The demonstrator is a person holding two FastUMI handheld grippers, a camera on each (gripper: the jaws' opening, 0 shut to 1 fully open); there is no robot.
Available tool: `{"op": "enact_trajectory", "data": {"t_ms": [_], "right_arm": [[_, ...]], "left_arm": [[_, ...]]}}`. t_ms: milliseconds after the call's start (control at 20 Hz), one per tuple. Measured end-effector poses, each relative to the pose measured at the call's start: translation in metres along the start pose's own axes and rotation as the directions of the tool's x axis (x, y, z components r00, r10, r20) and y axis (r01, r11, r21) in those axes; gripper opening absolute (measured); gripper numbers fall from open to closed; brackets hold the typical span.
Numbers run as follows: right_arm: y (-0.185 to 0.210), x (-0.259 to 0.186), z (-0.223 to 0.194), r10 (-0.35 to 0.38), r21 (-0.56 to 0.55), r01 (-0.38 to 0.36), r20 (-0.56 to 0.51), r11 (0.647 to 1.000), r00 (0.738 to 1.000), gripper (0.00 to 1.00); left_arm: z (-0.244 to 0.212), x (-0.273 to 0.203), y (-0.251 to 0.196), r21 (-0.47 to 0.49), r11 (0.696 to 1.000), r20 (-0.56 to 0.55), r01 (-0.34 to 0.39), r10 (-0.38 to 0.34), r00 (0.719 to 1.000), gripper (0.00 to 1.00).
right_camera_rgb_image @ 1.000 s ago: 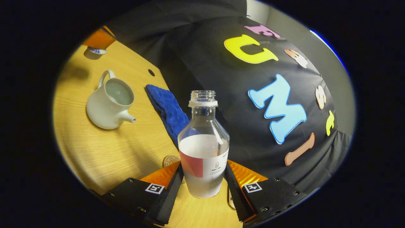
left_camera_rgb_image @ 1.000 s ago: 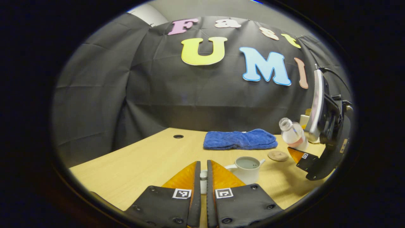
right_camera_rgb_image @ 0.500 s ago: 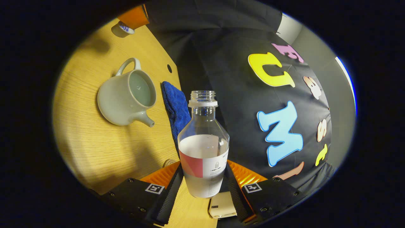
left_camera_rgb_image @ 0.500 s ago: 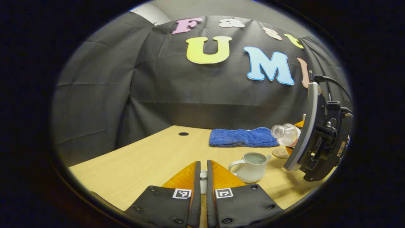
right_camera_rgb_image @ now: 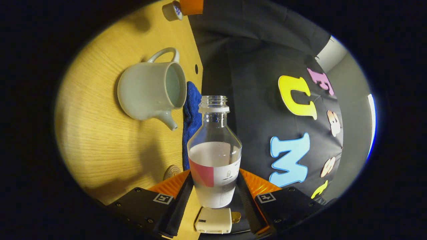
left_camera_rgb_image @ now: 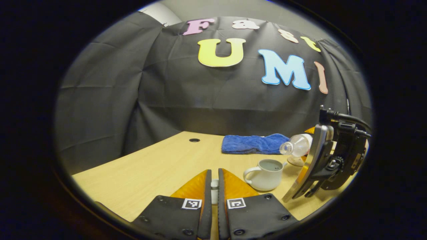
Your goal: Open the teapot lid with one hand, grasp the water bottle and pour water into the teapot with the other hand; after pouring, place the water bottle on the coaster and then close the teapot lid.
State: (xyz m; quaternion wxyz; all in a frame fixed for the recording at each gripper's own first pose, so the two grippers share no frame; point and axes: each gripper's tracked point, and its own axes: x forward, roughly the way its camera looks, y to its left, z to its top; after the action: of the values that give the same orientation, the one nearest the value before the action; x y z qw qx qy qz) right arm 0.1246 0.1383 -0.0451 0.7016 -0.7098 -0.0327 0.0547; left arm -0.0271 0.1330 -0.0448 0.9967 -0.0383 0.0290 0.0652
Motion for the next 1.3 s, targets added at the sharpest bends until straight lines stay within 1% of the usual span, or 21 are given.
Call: {"op": "enact_trajectory", "data": {"t_ms": [150,300,450,600,750,850,900,1000,1150,1300], "right_arm": [[-0.006,-0.001,0.004,-0.036,-0.106,0.038,0.02,0.994,0.999,0.76],[-0.004,0.001,0.006,-0.034,-0.17,0.04,0.037,0.985,0.999,0.76],[-0.012,0.001,0.01,-0.06,-0.258,0.072,0.055,0.964,0.997,0.76],[-0.014,0.004,0.013,-0.068,-0.317,0.089,0.076,0.944,0.995,0.76],[-0.016,0.003,0.013,-0.077,-0.336,0.099,0.077,0.937,0.994,0.76],[-0.021,0.003,0.014,-0.097,-0.365,0.123,0.089,0.923,0.991,0.76],[-0.023,0.005,0.014,-0.106,-0.377,0.134,0.094,0.916,0.99,0.76],[-0.025,0.007,0.014,-0.116,-0.387,0.146,0.1,0.91,0.988,0.76],[-0.031,0.006,0.017,-0.134,-0.422,0.17,0.114,0.891,0.984,0.76],[-0.029,0.006,0.022,-0.132,-0.465,0.184,0.142,0.866,0.981,0.76]], "left_arm": [[0.001,0.0,0.0,0.0,1.0,0.0,0.0,0.0,1.0,0.15],[0.001,-0.001,0.001,-0.001,1.0,0.002,0.001,-0.001,1.0,0.15],[0.002,-0.001,0.001,-0.001,1.0,0.001,0.004,-0.004,1.0,0.13],[0.001,0.0,0.0,-0.002,1.0,0.001,0.005,-0.005,1.0,0.14],[0.003,-0.002,0.001,-0.002,1.0,0.001,0.006,-0.006,1.0,0.13],[0.001,-0.002,0.0,-0.002,1.0,0.001,0.007,-0.007,1.0,0.15],[0.001,-0.002,0.0,-0.002,1.0,0.0,0.006,-0.006,1.0,0.13],[0.001,-0.001,0.0,-0.001,1.0,-0.001,0.007,-0.007,1.0,0.14],[0.001,0.0,0.0,-0.001,1.0,-0.001,0.007,-0.007,1.0,0.14],[0.001,-0.001,-0.001,0.0,1.0,-0.003,0.008,-0.008,1.0,0.14]]}}
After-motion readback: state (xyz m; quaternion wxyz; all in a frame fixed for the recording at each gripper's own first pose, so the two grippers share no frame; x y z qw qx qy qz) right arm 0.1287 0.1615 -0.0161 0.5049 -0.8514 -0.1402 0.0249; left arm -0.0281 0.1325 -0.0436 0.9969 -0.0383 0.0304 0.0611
